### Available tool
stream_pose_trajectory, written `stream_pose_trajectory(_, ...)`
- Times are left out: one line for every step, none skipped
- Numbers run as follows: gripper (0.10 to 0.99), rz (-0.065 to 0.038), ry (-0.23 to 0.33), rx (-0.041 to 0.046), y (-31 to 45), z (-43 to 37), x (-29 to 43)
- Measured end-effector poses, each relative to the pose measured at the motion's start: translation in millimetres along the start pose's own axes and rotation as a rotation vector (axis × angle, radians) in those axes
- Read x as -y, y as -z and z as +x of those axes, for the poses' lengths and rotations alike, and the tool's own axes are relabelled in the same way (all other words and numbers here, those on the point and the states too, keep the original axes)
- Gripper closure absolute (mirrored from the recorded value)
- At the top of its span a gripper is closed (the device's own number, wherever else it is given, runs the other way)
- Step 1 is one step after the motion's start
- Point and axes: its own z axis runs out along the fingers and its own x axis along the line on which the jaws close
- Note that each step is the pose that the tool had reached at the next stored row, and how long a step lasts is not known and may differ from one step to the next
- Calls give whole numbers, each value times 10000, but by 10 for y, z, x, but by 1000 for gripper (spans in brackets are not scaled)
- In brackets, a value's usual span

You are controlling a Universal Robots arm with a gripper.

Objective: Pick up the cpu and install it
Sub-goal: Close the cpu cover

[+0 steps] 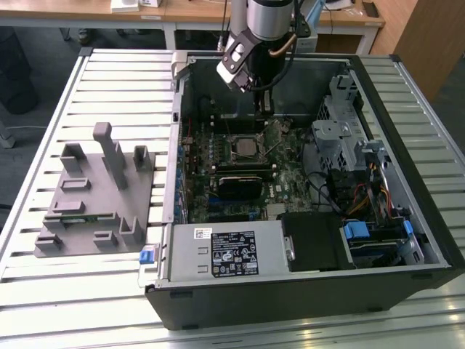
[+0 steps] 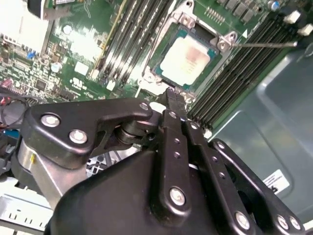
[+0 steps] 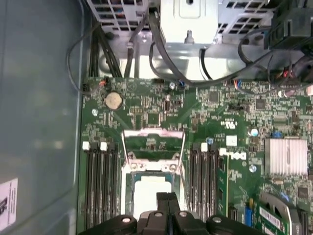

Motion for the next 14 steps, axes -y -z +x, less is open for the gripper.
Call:
stream_pose_trajectory(980, 19, -2, -27, 0, -1, -26)
stream_pose_trajectory(980, 35, -2, -46, -2, -1, -50)
stream_pose_trajectory(980, 47, -3, -50, -3, -1, -76)
stream_pose_trajectory(980, 57, -3, -50, -4, -1, -99)
stream_pose_trajectory(980, 60, -3, -52, -6, -1, -119)
stream_pose_trajectory(980, 62, -3, -58, -7, -1, -135)
stream_pose_trajectory(980, 62, -4, -68, -8, -1, -150)
stream_pose_trajectory(980, 63, -5, -93, -9, -1, -166)
stream_pose_trajectory(980, 64, -6, -123, -10, -1, -187)
stream_pose_trajectory(980, 72, -8, -138, -12, -1, -212)
stream_pose_trajectory(980, 82, -8, -143, -14, -1, -238)
stream_pose_trajectory(980, 91, -8, -143, -15, -1, -262)
stream_pose_trajectory(980, 100, -8, -142, -17, 0, -283)
stream_pose_trajectory(980, 111, -8, -141, -18, 0, -298)
